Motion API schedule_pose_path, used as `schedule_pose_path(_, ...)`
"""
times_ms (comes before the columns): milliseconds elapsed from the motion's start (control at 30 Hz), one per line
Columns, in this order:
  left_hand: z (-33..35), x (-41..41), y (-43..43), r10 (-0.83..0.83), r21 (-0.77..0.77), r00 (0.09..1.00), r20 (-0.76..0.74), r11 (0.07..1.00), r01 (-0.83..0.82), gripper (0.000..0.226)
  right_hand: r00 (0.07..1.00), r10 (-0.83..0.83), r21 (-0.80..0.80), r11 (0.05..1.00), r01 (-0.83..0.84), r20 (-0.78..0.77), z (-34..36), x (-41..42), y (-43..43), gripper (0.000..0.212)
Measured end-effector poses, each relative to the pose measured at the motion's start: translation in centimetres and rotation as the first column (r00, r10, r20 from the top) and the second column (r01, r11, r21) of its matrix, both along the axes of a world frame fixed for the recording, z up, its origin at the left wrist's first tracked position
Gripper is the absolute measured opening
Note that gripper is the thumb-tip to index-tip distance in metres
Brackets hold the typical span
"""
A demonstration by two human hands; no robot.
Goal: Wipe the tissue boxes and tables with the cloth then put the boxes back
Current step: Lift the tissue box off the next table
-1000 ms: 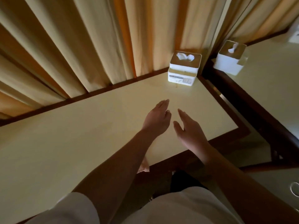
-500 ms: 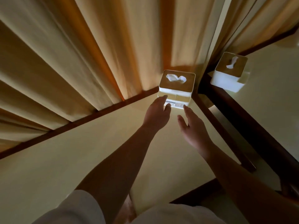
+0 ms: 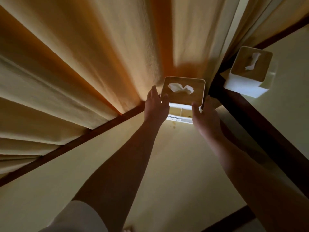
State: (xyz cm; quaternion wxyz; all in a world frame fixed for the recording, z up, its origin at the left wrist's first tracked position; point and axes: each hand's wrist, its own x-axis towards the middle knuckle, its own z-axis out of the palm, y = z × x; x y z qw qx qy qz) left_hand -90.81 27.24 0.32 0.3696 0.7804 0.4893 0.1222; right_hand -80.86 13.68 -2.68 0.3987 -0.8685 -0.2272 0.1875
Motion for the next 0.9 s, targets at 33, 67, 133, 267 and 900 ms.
schedule_pose_path(33,-0.1,0.2,0.3,0.011,-0.021,1.000,0.002,1.000,-0.011,0.059,1.000,-0.002,0.009,1.000,0.002,0.011,-0.2,0.0,0.2,0.074)
schedule_pose_path(67,-0.4,0.3,0.4,0.025,-0.038,1.000,0.015,0.999,-0.024,0.057,0.999,0.000,0.018,1.000,-0.001,0.036,-0.4,0.0,0.3,0.065)
schedule_pose_path(133,-0.7,0.6,0.6,0.045,-0.055,0.998,0.040,0.998,-0.043,0.052,0.996,0.001,0.028,1.000,-0.004,0.093,-1.0,0.1,0.4,0.046)
schedule_pose_path(267,-1.1,0.9,0.3,0.040,0.005,0.996,0.082,0.999,-0.040,0.031,0.988,-0.012,0.059,0.998,0.003,0.155,-1.3,-0.1,0.6,0.036)
schedule_pose_path(900,1.8,-16.5,-14.2,0.262,-0.092,0.957,0.122,0.963,-0.252,0.048,0.999,0.019,0.100,0.995,-0.024,0.050,1.0,-15.5,-11.2,0.066)
